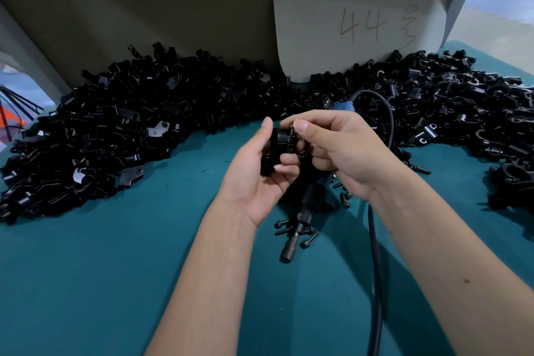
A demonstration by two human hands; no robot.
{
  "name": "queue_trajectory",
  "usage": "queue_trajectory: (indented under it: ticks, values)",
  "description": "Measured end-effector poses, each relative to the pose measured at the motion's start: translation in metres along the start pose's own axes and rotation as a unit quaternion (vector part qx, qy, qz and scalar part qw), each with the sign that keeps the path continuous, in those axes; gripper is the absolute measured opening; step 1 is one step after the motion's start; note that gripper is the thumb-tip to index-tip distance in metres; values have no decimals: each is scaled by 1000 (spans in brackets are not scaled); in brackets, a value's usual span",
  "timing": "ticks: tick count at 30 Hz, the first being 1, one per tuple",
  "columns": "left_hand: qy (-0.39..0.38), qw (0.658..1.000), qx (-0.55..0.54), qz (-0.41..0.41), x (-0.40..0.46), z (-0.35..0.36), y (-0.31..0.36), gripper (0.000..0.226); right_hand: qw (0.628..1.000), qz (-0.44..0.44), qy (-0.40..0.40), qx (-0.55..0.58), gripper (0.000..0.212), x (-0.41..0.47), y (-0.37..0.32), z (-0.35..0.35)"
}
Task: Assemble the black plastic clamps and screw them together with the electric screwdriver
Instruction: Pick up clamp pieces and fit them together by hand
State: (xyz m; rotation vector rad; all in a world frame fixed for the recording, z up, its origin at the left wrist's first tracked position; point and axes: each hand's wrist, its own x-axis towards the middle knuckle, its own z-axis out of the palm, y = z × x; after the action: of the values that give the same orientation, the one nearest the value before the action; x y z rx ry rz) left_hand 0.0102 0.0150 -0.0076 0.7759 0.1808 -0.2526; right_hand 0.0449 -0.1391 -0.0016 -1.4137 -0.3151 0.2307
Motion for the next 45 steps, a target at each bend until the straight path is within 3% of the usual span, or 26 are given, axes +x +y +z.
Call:
queue_trajectory:
  ticks: [3, 5, 8, 11, 17, 19, 23, 28, 31, 39, 42, 45]
  values:
    - [2, 999, 33, 8, 0, -1, 0, 33, 999, -11, 30, -32, 12, -1, -1, 4]
    - [-3, 999, 40, 12, 0, 0, -1, 29, 998, -20, 51, -38, 18, 0, 0, 5]
    - [-13, 1000, 23, 12, 1, 0, -1, 32, 999, -23, 23, -13, 10, -1, -1, 5]
    - [-14, 1000, 12, 11, 1, 0, 0, 31, 1000, -19, -11, 6, 22, -3, -2, 4]
    - [-23, 998, 53, 19, 1, 0, -2, 36, 999, -22, 31, -25, 11, -3, -3, 6]
    - [-28, 998, 45, 19, 0, 1, -2, 33, 999, -25, 24, -12, 8, -4, -3, 5]
    - [-38, 998, 36, 24, 0, -1, 0, 32, 1000, -28, 1, -9, 23, -6, -5, 7]
    - [-51, 996, 69, 22, 1, -2, -1, 25, 997, -48, 33, -41, 17, -5, -5, 9]
    - [-52, 996, 61, 27, 2, -3, -2, 25, 999, -46, 6, -20, 9, -6, -3, 8]
    - [-51, 994, 86, 32, 4, -2, -5, 30, 994, -75, 57, -48, 30, -3, -1, 12]
    - [-46, 997, 46, 36, 5, -3, -3, 31, 997, -62, 6, -36, 16, -4, -1, 9]
    - [-35, 998, 35, 44, 6, -4, -2, 30, 996, -81, 16, -40, 16, -4, -1, 10]
